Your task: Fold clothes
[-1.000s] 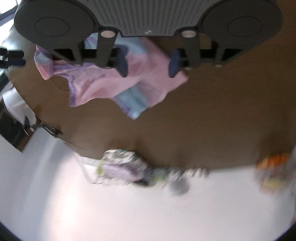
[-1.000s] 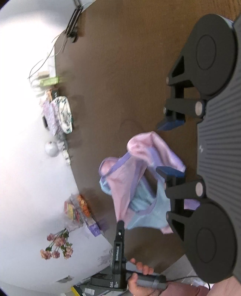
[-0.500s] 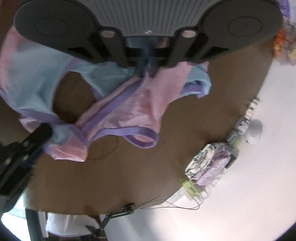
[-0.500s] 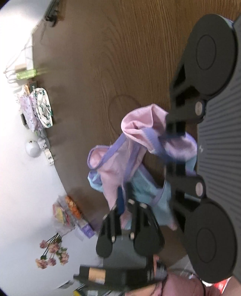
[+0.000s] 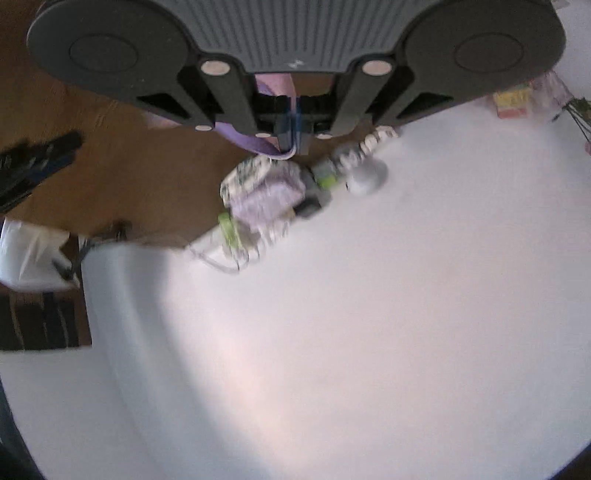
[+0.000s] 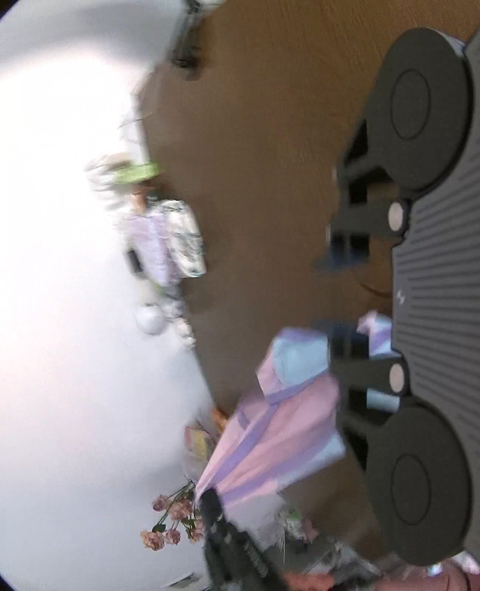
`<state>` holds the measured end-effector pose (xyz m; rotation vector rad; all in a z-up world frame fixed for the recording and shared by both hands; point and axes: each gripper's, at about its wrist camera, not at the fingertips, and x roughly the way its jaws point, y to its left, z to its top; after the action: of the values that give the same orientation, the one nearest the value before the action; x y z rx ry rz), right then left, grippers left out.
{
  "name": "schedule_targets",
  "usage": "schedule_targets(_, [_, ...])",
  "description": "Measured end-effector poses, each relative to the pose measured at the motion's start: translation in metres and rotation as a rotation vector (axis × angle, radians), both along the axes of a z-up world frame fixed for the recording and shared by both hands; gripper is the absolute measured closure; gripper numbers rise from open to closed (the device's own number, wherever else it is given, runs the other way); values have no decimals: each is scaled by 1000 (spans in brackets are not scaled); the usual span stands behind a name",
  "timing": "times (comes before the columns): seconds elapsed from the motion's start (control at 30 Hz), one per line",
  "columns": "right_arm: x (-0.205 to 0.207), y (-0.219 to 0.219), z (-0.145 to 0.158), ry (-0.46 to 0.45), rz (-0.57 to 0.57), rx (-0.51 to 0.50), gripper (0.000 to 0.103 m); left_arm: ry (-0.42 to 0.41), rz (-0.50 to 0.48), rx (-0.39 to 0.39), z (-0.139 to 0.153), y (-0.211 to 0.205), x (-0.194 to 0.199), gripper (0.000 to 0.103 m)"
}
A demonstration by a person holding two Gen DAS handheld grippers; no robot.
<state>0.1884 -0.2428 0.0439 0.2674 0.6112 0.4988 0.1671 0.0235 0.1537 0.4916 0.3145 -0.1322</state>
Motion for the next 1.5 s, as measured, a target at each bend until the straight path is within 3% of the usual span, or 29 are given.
schedule_targets(0.1, [-15,30,19,-93,74,-45,47,-36,-11,21,11,-13,-9,102])
schedule_targets(0.23, [-17,84,22,-190,113,-211,43,-56,-42,10,19,-25,-26,102])
schedule_targets(0.4, [7,131,10,-187,113,-347,44,-62,-55,-18,24,-24,-50,102])
schedule_targets(0.47, [15,144,3,-163,105,-385,56,-76,-38,-17,26,-20,-57,102])
schedule_targets(0.5, [19,147,1,-145,113,-387,88,-90,-14,-7,26,-16,-59,102])
schedule_targets(0.53, [23,145,1,-113,137,-355,100,-104,10,3,26,-12,-61,102])
schedule_targets(0.6, [25,131,7,-62,169,-260,100,-122,85,13,26,3,-60,102])
schedule_targets(0.73, [19,85,41,-67,190,-66,100,-106,218,-34,24,45,-49,102])
schedule_targets(0.83, [19,55,73,-75,188,65,100,-77,255,-91,21,62,-44,102])
schedule_targets(1.0, [21,18,107,-33,299,376,100,-35,283,-158,14,70,-31,102])
schedule_targets(1.13, [20,3,86,-6,380,580,100,30,277,-205,3,76,-25,102])
schedule_targets(1.2, [24,1,64,72,389,628,100,69,276,-202,-6,74,-22,102])
schedule_targets(1.4, [40,2,4,233,348,708,100,194,293,-205,-50,67,3,101])
schedule_targets(1.5, [42,7,-10,278,298,679,100,243,295,-205,-71,68,12,101])
